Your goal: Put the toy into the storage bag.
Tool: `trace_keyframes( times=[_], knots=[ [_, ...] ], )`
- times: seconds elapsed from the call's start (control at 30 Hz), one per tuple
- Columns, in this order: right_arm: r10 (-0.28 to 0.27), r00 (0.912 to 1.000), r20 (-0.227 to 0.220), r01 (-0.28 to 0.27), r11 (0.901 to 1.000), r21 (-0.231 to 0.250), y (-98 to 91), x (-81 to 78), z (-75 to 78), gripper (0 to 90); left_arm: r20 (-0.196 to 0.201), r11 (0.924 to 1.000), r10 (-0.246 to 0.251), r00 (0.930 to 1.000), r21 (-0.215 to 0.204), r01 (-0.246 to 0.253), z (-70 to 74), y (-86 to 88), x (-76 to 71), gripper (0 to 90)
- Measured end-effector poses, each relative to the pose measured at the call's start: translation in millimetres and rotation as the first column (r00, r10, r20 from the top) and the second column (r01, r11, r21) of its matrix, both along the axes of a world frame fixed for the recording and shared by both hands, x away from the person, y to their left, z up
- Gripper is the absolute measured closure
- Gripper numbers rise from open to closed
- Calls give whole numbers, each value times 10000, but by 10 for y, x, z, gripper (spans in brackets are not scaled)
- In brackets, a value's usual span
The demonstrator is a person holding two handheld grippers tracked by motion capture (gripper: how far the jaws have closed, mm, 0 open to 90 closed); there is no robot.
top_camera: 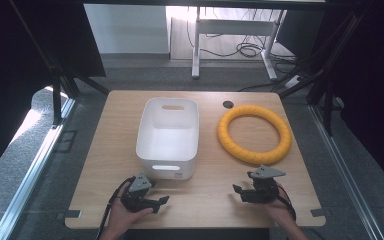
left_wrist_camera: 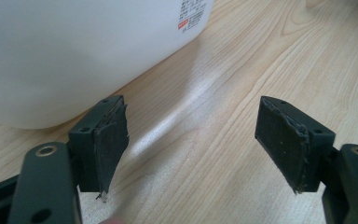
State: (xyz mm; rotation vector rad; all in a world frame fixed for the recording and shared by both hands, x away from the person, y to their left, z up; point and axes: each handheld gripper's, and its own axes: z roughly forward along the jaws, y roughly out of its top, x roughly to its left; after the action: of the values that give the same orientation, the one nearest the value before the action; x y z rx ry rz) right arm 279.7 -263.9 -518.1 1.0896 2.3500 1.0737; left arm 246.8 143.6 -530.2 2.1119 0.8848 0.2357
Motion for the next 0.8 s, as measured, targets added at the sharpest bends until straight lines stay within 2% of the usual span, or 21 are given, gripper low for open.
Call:
trace_keyframes(
  times=[0.1, 0.3, 0.4, 0.5, 0.53, 0.7, 0.73, 0.77, 0.8],
  knots=[
    [173, 9998, -117, -172, 9998, 141, -11, 8, 3, 212, -54, 10000, -12, 10000, 18, 12, -13, -6, -1, 255],
    [425, 9991, 80, -427, 9988, 228, -5, -40, 58, 228, 48, 9999, -155, 9999, 74, 154, 16, -32, -36, 254],
    [563, 9984, 32, -564, 9980, 273, -5, -30, 85, 237, 44, 9999, -157, 9999, 61, 157, 20, -37, -33, 254],
    [909, 9957, 193, -905, 9957, -210, -17, -17, 101, 227, -27, 10000, -20, 10000, 74, 20, 6, -44, -21, 254],
    [1310, 9913, 139, -1304, 9908, -376, -41, -22, 104, 211, -72, 10000, 10, 10000, 26, -10, 5, -52, -23, 255],
    [1268, 9919, -57, -1269, 9910, -426, -83, 65, 144, 229, -59, 9998, -169, 9998, 44, 169, 15, -69, -40, 255],
    [1269, 9919, -69, -1271, 9905, -524, -79, 139, 212, 244, -73, 9998, -180, 9998, -49, 180, 28, -66, -46, 255],
    [1269, 9919, -69, -1271, 9905, -524, -79, 139, 212, 244, -73, 9998, -180, 9998, -49, 180, 28, -66, -46, 255],
    [1439, 9895, -133, -1445, 9869, -718, -76, 217, 291, 264, -57, 9997, -218, 9997, -63, 218, 38, -67, -45, 255]
  ],
)
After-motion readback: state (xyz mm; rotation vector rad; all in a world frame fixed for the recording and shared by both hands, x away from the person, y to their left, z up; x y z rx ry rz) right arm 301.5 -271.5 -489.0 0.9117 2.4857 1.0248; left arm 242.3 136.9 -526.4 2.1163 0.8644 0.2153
